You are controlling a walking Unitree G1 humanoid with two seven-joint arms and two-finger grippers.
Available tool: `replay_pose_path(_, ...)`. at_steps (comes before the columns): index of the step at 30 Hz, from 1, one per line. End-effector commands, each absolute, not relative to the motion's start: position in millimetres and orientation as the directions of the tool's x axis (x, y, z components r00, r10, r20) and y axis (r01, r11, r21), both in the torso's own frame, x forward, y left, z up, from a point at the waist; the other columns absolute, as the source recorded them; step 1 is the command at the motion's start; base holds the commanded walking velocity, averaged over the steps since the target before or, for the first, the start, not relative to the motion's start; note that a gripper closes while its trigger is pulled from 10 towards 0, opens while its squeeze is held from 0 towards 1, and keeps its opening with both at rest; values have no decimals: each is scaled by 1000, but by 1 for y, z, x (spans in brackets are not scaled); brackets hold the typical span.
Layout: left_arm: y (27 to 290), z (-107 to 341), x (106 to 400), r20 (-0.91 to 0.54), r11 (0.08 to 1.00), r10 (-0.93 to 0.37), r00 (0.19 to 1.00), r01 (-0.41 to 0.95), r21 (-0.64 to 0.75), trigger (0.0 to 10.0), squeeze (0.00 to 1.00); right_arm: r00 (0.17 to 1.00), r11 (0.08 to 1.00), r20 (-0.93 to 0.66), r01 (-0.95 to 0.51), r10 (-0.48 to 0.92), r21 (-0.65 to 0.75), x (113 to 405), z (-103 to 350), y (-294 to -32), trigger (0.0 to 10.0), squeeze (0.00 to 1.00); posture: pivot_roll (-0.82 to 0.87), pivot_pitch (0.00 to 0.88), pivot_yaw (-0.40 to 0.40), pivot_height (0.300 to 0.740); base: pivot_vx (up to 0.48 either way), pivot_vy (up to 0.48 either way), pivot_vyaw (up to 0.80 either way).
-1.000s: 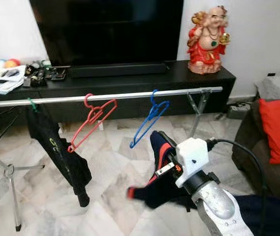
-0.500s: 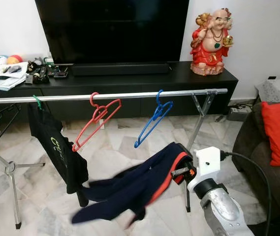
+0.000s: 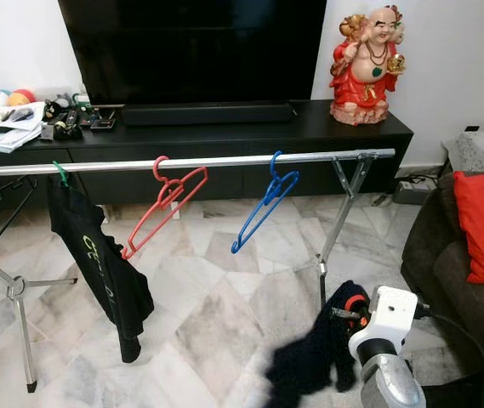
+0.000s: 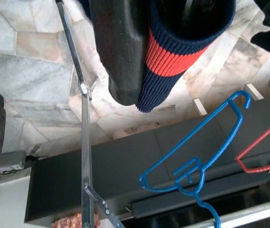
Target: Hang hanger
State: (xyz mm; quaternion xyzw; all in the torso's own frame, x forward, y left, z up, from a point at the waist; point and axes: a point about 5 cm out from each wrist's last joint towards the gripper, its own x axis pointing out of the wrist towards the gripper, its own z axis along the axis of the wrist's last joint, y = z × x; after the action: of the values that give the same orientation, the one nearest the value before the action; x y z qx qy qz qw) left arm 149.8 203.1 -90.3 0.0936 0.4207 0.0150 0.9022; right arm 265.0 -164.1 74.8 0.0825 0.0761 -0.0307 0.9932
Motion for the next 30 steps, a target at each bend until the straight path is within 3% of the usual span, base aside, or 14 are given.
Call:
replay_pose_path(1, 205, -90, 146, -742, 982, 118, 659, 35, 187, 10000, 0, 989, 981, -139, 81, -57, 176, 266, 75, -164, 10000, 0, 4, 42, 42, 740, 0, 0, 0)
replay_pose_path(2, 205, -87, 150, -716, 981, 113, 689, 36, 189, 10000, 0, 988, 981, -140, 86, -62, 174, 266, 73, -164, 10000, 0, 4, 42, 42, 740, 0, 0, 0)
replay_pose_path(4, 213, -59, 197, -565, 977, 90, 820, 37, 210, 10000, 0, 988, 983, -134, 97, -76, 157, 266, 72, -166, 10000, 0, 3, 40, 46, 740, 0, 0, 0)
replay_pose_path(5, 213, -59, 197, -565, 977, 90, 820, 37, 210, 10000, 0, 988, 983, -134, 97, -76, 157, 266, 72, -166, 10000, 0, 3, 40, 46, 740, 0, 0, 0)
replay_pose_path(7, 210, -28, 230, -376, 984, 35, 926, 34, 177, 10000, 0, 986, 983, -139, 110, -89, 149, 264, 69, -169, 10000, 0, 8, 31, 51, 740, 0, 0, 0)
replay_pose_path(10, 205, -12, 240, -266, 987, 11, 964, 32, 159, 10000, 0, 985, 982, -142, 119, -98, 145, 262, 67, -171, 10000, 0, 9, 27, 51, 740, 0, 0, 0)
replay_pose_path(25, 193, 16, 243, -126, 974, -92, 988, 116, 194, 10000, 0, 985, 981, -124, 136, -119, 139, 259, 64, -172, 10000, 0, 15, 0, 63, 740, 0, 0, 0)
replay_pose_path(30, 188, 19, 248, -124, 973, -111, 986, 133, 186, 10000, 0, 983, 979, -125, 149, -132, 138, 258, 63, -173, 10000, 0, 10, 0, 65, 740, 0, 439, 0)
